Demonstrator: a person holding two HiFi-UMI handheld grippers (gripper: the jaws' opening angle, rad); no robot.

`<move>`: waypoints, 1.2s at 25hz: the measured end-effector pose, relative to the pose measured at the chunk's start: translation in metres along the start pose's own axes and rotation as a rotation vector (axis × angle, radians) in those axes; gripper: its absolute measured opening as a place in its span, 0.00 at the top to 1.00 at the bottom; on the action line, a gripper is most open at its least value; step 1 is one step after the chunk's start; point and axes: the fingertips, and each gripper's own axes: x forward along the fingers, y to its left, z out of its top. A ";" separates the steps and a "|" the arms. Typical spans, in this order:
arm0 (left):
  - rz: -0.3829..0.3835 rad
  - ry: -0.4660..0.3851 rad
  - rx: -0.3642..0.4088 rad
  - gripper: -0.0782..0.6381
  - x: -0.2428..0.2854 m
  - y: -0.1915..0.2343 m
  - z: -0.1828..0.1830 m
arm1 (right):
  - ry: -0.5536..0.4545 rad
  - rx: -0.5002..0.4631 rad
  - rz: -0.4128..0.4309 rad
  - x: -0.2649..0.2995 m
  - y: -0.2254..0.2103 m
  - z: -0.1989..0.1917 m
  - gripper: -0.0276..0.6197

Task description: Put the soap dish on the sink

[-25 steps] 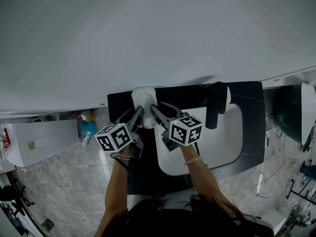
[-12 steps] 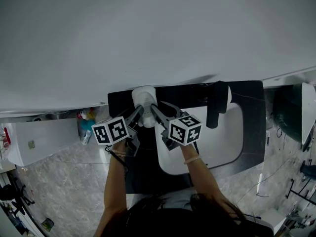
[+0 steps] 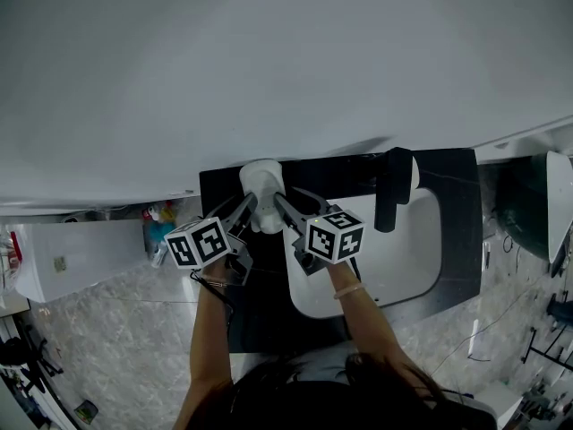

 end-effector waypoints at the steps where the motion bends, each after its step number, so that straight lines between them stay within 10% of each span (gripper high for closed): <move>1: -0.002 -0.009 -0.001 0.71 -0.003 0.000 0.003 | -0.003 0.000 0.001 0.000 0.001 0.001 0.78; 11: -0.062 -0.169 -0.021 0.72 -0.065 -0.021 0.030 | -0.108 -0.047 -0.020 -0.034 0.022 0.038 0.71; 30: -0.367 -0.508 0.292 0.89 -0.255 -0.224 0.033 | -0.383 -0.417 0.128 -0.223 0.221 0.112 0.91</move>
